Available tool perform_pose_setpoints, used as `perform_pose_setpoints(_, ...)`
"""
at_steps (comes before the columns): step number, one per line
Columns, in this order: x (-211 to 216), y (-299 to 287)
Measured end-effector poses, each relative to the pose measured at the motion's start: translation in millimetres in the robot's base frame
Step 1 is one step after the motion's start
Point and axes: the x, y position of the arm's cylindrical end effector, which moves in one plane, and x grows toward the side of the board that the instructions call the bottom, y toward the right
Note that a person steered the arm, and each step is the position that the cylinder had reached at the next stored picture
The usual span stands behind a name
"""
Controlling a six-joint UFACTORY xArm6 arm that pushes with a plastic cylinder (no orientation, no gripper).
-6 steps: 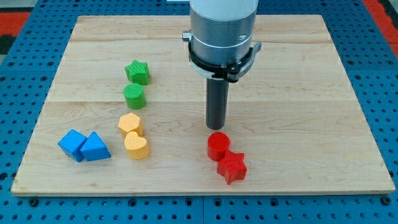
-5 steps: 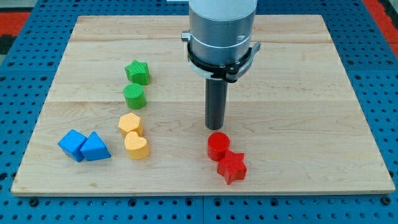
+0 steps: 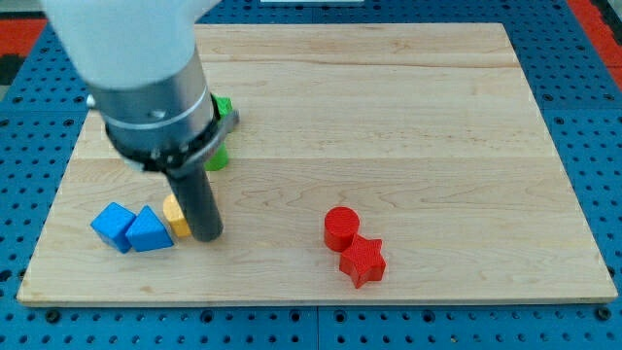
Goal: Push the hexagon to the left middle of the board
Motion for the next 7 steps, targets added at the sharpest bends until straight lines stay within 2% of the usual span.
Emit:
perform_pose_setpoints(1, -44.4, 2.6)
perform_pose_setpoints(2, -48.7, 2.5)
perform_pose_setpoints(3, -53.9, -39.7)
perform_pose_setpoints(4, -66.5, -107.3)
perform_pose_setpoints(5, -92.3, -141.5)
perform_pose_setpoints(6, -64.9, -142.0)
perform_pose_setpoints(7, -29.5, -173.2)
